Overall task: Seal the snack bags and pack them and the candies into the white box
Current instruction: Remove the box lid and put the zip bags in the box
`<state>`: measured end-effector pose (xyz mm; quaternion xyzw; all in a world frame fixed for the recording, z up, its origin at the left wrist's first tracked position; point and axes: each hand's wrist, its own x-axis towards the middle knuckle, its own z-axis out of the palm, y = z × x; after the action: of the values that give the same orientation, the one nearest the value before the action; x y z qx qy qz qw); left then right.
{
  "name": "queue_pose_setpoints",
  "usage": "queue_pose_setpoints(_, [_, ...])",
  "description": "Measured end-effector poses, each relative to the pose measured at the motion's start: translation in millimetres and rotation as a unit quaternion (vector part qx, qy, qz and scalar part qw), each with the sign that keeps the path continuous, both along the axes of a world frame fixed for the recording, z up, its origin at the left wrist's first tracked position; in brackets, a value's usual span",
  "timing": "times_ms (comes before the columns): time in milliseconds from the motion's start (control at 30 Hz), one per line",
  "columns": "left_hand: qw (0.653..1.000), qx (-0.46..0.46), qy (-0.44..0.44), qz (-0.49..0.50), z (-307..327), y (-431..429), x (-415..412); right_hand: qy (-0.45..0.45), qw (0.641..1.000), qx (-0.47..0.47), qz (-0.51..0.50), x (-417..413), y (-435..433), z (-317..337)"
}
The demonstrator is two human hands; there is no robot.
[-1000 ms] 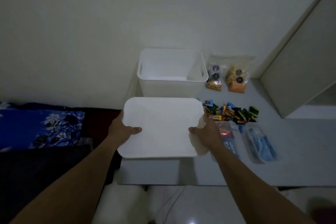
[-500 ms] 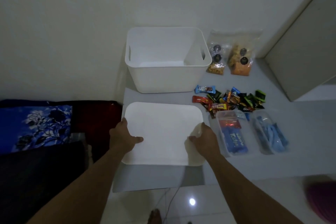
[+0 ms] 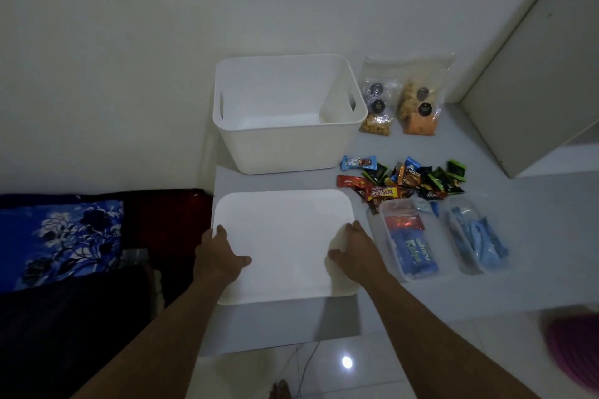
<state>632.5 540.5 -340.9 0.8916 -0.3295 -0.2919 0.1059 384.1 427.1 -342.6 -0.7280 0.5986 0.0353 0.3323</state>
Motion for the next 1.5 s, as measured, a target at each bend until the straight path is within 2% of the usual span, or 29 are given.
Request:
queue_pose_setpoints(267, [0.999,0.018,-0.024,-0.045,20.1,-8.7,-9.4,-0.016,1.000,-0.024,0.004,-6.9,-3.8,24.4])
queue_pose_setpoints(733, [0.969,-0.103,0.024,-0.222,121.5,-97.0,-78.8,-0.069,0.992,-0.109,-0.016,-57.9,-44.7,130.3])
queue_pose_setpoints(967, [0.949,-0.159,0.029,-0.270,158.9,-170.5,-141.7,-0.065,0.989,-0.132,-0.010,-102.6,-113.1,169.6])
queue_pose_setpoints(1200, [0.941,-0.217,0.074,-0.249,161.5,-274.1,-209.4,-0.059,0.986,-0.158,0.010,-142.5,-227.3,175.4])
queue_pose_setpoints(1333, [0.946,-0.253,0.080,-0.185,144.2,-345.6,-224.7,-0.066,0.985,-0.157,0.011,-154.0,-302.9,159.0])
queue_pose_setpoints(1500, [0.952,-0.285,0.010,-0.106,104.6,-419.4,-221.9,-0.078,0.982,-0.172,0.010,-154.5,-385.0,121.3])
